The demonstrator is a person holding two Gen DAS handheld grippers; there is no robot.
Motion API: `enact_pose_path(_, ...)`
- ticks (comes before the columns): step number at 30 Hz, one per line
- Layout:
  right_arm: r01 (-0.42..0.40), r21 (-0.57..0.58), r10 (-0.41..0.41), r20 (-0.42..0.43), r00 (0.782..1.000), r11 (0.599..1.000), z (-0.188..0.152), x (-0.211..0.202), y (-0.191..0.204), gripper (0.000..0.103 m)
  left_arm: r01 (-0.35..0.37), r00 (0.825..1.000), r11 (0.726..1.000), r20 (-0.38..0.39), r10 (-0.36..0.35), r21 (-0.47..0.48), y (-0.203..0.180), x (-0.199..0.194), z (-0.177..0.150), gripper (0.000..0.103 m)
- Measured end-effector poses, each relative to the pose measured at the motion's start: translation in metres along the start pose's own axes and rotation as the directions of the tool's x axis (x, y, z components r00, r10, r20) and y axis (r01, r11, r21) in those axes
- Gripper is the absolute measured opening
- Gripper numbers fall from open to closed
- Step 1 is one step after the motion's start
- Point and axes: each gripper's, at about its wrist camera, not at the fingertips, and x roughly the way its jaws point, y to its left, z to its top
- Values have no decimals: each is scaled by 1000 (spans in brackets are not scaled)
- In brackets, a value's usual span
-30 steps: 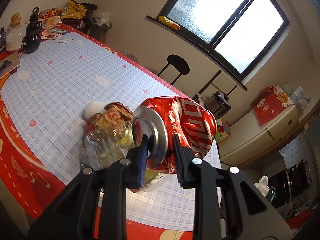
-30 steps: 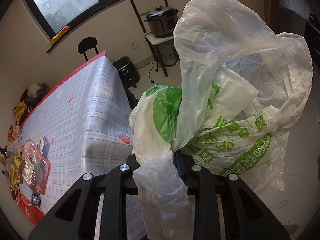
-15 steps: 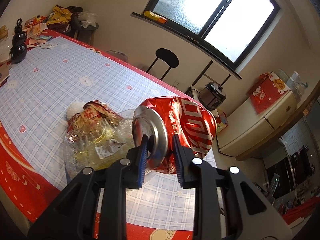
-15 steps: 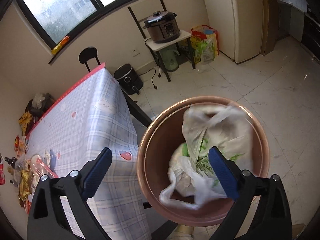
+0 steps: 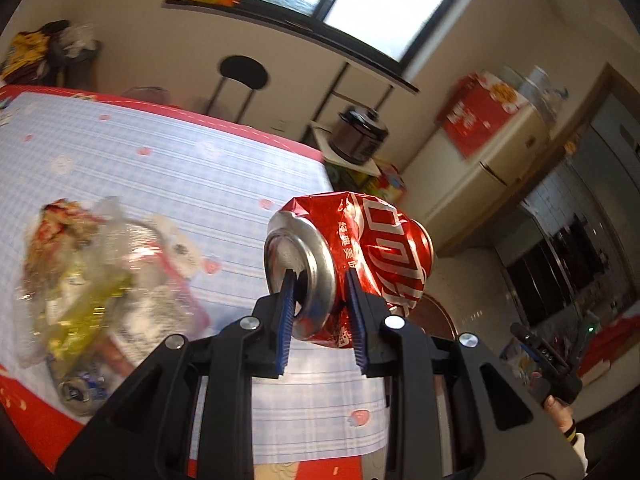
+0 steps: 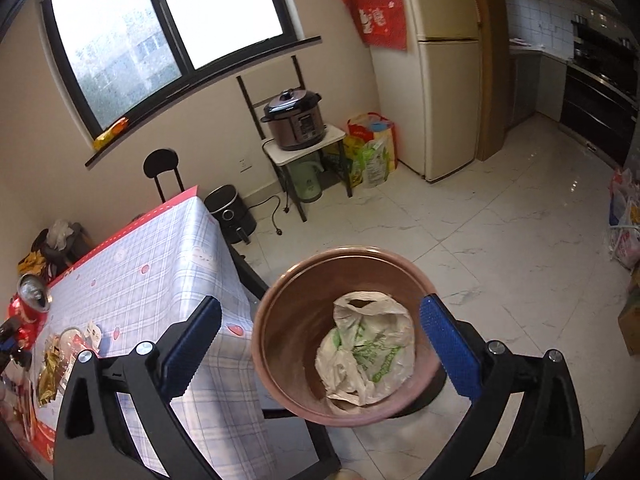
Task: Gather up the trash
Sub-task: 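Move the red can over the brown bin and open the left gripper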
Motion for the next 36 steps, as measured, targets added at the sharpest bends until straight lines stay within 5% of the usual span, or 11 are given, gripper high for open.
enact_pose_path(7, 90, 36, -91, 21, 996, 995, -15, -36, -45, 98, 109, 984, 988, -150, -92, 108, -71, 89, -20, 27)
enact_pose_path(14, 180, 115, -185, 41, 982, 977, -31, -69, -90, 98, 269, 943, 941, -257, -214, 206, -157, 154, -39, 28)
enact_pose_path(15, 186, 125, -193, 42, 980, 975, -33, -72, -96, 98, 314, 928, 922, -277, -248, 227, -173, 160, -40, 38)
enact_pose_path(16, 194, 135, -201, 44, 979, 972, -34, -74, -100, 98, 349, 916, 906, -292, -276, 240, -185, 163, -42, 64)
enact_pose_path(17, 200, 145, -209, 49, 977, 969, -35, -78, -103, 98, 370, 910, 896, -290, -296, 245, -193, 163, -41, 74)
enact_pose_path(20, 205, 162, -218, 70, 973, 965, -35, -86, -106, 98, 395, 911, 881, -237, -338, 261, -206, 150, -33, 85)
enact_pose_path(22, 204, 161, -220, 84, 972, 966, -34, -90, -106, 98, 377, 922, 880, -201, -330, 287, -205, 138, -28, 95)
enact_pose_path(30, 151, 106, -165, 143, 976, 983, -17, -95, -70, 98, 189, 982, 945, -71, -177, 268, -138, 83, 2, 97)
enact_pose_path(36, 87, 59, -96, 161, 982, 994, -8, -80, -18, 98, 0, 998, 978, 63, -14, 210, -51, 15, 30, 97)
